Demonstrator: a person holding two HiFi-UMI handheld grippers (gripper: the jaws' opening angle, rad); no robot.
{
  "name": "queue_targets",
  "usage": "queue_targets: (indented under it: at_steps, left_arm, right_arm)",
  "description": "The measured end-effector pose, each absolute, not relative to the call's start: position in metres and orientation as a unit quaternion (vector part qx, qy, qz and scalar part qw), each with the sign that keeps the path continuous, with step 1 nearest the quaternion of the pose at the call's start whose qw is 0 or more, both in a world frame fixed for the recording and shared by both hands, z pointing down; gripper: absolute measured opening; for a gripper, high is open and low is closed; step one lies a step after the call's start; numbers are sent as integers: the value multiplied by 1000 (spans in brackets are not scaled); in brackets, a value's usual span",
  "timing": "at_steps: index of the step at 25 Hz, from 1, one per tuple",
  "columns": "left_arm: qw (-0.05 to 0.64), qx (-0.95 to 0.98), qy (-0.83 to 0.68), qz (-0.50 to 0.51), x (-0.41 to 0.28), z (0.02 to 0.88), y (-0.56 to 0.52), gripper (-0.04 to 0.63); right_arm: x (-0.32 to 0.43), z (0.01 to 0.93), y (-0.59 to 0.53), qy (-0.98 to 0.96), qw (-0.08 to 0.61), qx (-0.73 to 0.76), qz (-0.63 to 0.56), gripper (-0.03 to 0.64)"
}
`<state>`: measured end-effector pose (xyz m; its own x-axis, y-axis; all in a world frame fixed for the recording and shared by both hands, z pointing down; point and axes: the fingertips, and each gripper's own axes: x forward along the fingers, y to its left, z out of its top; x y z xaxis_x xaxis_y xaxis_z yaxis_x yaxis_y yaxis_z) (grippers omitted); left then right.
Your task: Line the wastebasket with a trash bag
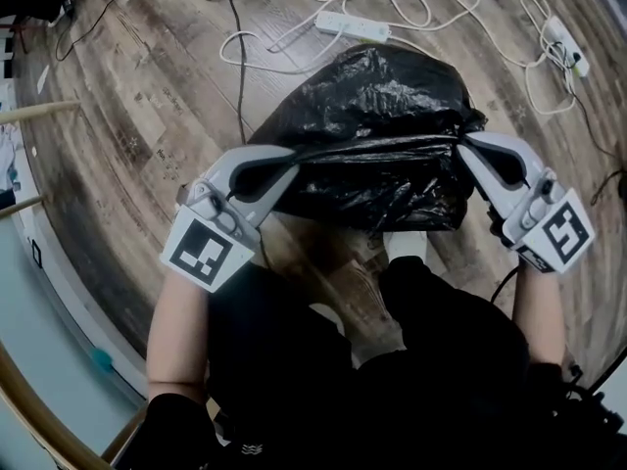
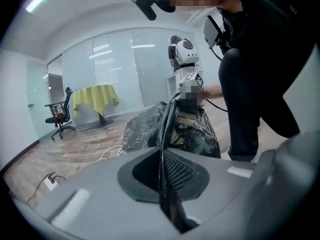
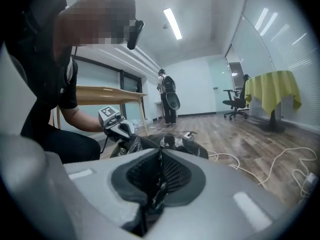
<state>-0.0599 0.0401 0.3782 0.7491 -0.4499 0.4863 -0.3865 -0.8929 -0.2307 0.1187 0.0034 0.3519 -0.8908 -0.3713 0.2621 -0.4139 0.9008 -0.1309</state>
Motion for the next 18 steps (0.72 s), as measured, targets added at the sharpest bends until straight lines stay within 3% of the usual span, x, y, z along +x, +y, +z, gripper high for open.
queue_targets:
  at_steps: [4, 13, 16, 18]
  left_arm:
    - [35, -936, 232, -262, -54, 370, 34, 8]
    - [-24, -927, 286, -243, -59, 373, 14, 8]
    - [-27, -923, 299, -242, -64, 372, 9, 8]
    - [-31, -921, 308, -238, -65, 368, 5, 8]
  right_arm:
    - [123, 334, 14, -972, 119, 177, 98, 179]
    - [126, 281, 29, -973, 94, 183, 104, 209]
    - [89, 288, 60, -979, 158, 108, 70, 216]
    - [75, 326, 73, -961, 258, 89, 51, 278]
